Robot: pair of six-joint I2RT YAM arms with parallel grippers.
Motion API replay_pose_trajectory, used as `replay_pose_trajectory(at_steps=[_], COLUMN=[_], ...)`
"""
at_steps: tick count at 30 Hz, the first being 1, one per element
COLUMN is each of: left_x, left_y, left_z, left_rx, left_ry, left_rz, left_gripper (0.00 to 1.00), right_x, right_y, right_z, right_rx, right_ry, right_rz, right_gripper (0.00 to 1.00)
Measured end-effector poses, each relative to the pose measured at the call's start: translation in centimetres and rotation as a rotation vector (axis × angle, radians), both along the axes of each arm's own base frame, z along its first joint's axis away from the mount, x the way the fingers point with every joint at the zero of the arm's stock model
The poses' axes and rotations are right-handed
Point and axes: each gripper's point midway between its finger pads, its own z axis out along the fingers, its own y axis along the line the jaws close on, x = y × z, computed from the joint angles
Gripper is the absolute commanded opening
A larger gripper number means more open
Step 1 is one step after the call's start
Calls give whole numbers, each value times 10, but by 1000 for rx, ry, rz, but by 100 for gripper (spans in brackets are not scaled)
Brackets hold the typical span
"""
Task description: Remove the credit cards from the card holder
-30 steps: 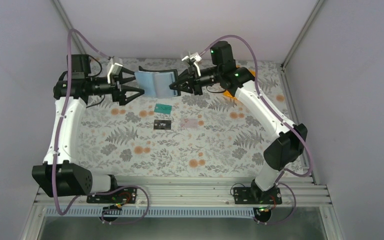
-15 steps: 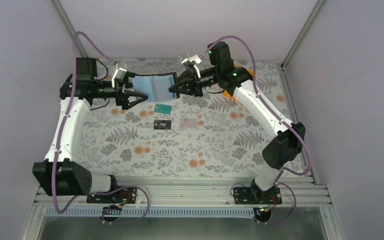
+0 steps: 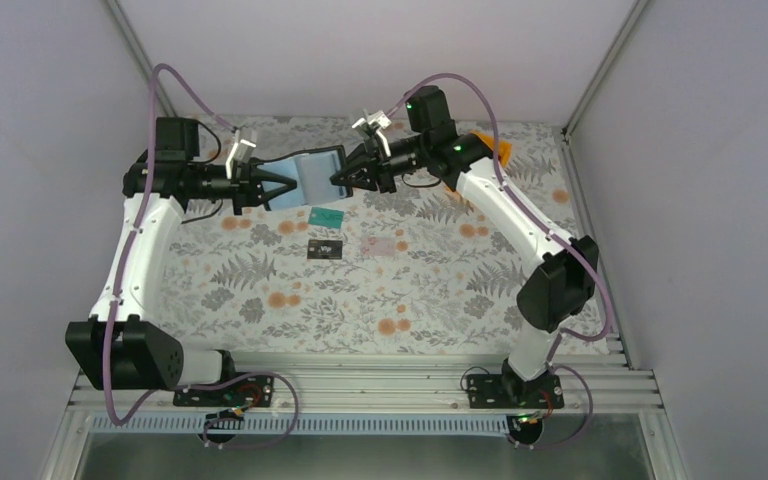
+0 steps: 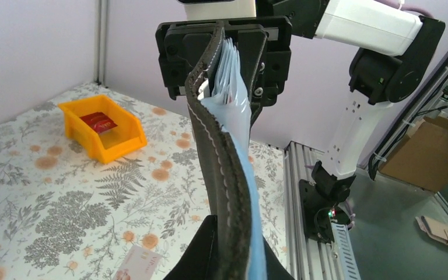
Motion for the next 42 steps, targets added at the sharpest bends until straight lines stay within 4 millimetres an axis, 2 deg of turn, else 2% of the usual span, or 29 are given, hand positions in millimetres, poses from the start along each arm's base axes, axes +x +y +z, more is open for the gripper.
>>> replay_pose_trajectory(at_steps=[5,12,15,18,23,28,35,42], left_x=[-2,-6,-8,-12,-25,-35,-40,-40], left_y=[0,-1,-1,-1,-1,-1,-1,-1], left_z=[-1,-2,2,8,29,48,50,56], left_rx=[3,9,13,23,44,66,76,83], left_ry=[10,10,-6,-45,-157,-248,-255,-274], left_rz=[-1,-6,-8,-15,-35,-43,-45,-38], left_gripper=[2,2,2,2,2,2,2,2], right_x=[6,8,6,6,10,2,-20,-22], right_y=[2,-4,-9,-11,-12,-15,-30,-25], right_z=[0,7,13,19,17,27,57,60], right_rx=[-5,-7,-1,9,2,24,72,72], right_ry=[-21,-80,-99,-123,-118,-139,-231,-253], right_rz=[-30,-87,-109,-124,-147,-143,-156,-173], right_gripper=[48,72,85,88,88,89,87,90])
